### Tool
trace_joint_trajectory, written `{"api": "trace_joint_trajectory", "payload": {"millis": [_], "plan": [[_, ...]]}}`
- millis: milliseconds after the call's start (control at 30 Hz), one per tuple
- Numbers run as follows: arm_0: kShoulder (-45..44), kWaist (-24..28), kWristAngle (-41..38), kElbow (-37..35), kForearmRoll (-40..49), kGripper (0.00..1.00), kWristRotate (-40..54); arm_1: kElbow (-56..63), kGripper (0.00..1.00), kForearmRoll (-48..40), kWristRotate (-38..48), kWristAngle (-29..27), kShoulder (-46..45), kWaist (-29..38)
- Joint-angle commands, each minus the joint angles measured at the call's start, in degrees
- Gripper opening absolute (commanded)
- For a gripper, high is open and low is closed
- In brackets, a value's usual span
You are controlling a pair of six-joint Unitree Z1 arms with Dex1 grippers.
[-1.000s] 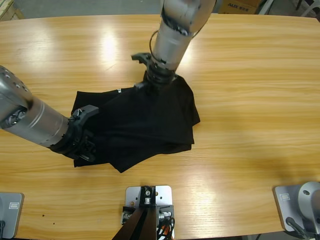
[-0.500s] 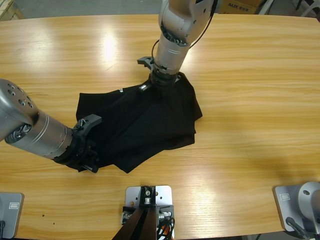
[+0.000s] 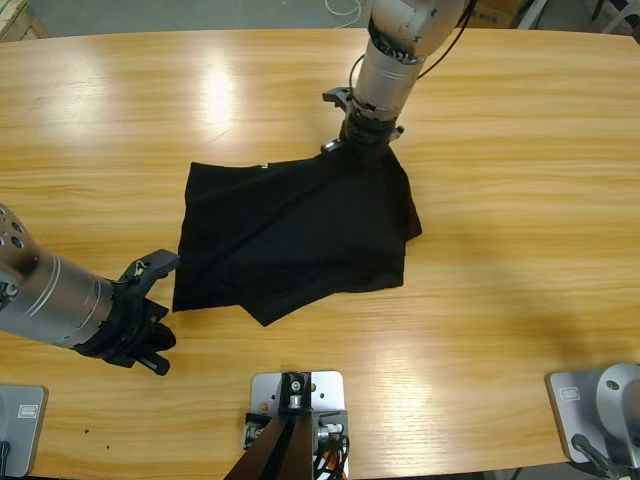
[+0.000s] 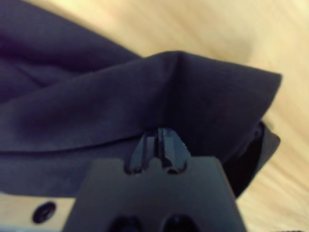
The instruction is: Fold clothes
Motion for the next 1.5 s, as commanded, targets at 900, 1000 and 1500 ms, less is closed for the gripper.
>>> {"api": "trace_joint_trajectory", "payload": {"millis": [900,1000,1500], "plan": [[14.3,26.6,-6.9,-29.0,6.4,0.000,11.6,39.1,0.000,-23.6,16.9,9.1,-21.6,9.7],[13.9,26.4,-7.4,-29.2,7.1,0.000,11.7,40.2,0.000,-24.8,17.9,9.1,-21.7,10.0],[13.4,22.6,-7.2,-29.0,7.7,0.000,10.3,48.9,0.000,-34.3,22.6,4.6,-23.6,14.4]]}}
